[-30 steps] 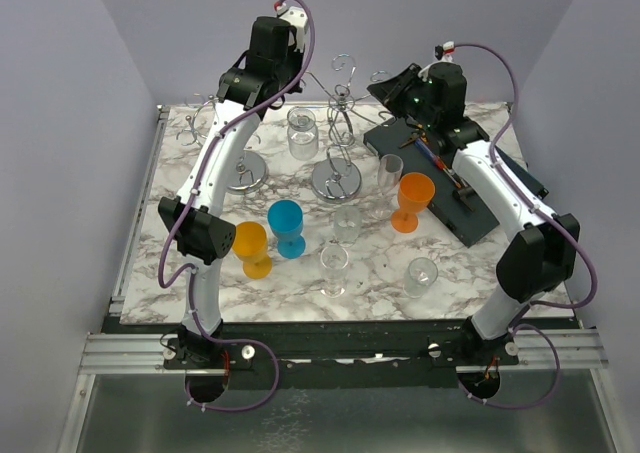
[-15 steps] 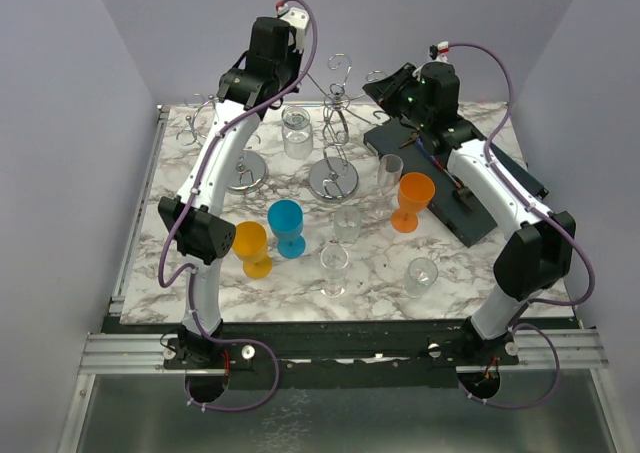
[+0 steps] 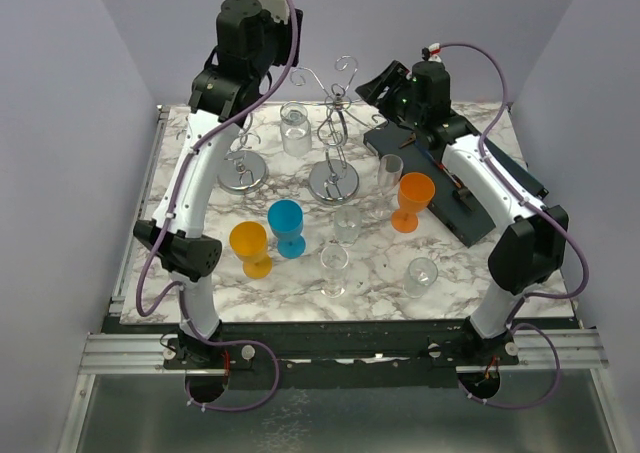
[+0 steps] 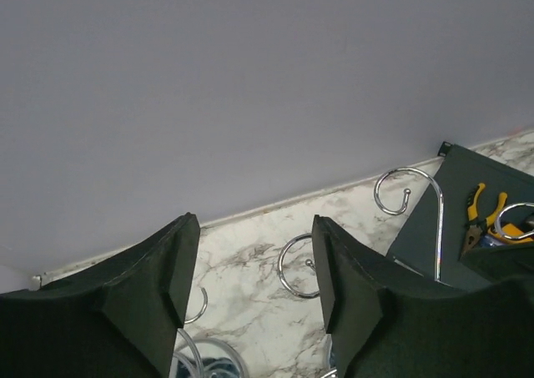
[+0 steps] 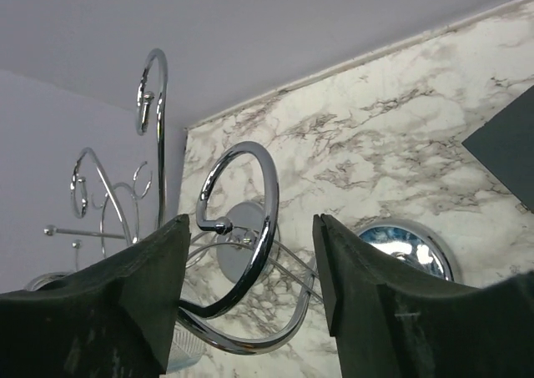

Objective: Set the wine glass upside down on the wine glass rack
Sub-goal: Adjust the wine rack at the center of the board.

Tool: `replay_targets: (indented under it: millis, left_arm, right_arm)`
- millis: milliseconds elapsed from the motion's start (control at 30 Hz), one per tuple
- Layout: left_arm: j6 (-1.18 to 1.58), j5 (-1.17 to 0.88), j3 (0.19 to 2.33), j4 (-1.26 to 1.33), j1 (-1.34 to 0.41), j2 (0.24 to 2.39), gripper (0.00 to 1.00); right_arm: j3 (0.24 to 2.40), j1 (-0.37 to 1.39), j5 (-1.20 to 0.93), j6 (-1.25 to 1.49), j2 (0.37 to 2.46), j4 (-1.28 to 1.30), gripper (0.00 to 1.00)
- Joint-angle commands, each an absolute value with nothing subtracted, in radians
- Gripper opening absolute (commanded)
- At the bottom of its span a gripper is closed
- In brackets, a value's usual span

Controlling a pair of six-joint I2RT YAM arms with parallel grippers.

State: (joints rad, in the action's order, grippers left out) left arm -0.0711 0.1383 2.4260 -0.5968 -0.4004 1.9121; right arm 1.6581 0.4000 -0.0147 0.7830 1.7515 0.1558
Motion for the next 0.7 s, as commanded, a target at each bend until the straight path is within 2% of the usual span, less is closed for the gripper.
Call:
replay_targets:
  millis: [0,300,467,667]
  left_arm:
    - [-0.080,0.117,2.368,-0.581,-0.393,1.854,0.67]
    - [-0.077,0.090,2.205,-0.589,-0.376,1.738,0.93]
    - [-0.078,0.078,2.163,-0.620,-0.365,1.700,0.99]
    - [-0.093,0.095,2.127,-0.672,-0.358,1.662,0.99]
  right_arm:
    - [1.684,0.405,-0.004,0.724,1.774,0.330,0.68]
    - [1.745,0.372,-0.013,0.644,1.702,0.411,0.95]
    - [1.749,0.347,-0.037,0.618,1.673,0.429,0.98]
    - [1.798,0.314,-0.077,0.586,1.647,0.459,1.00]
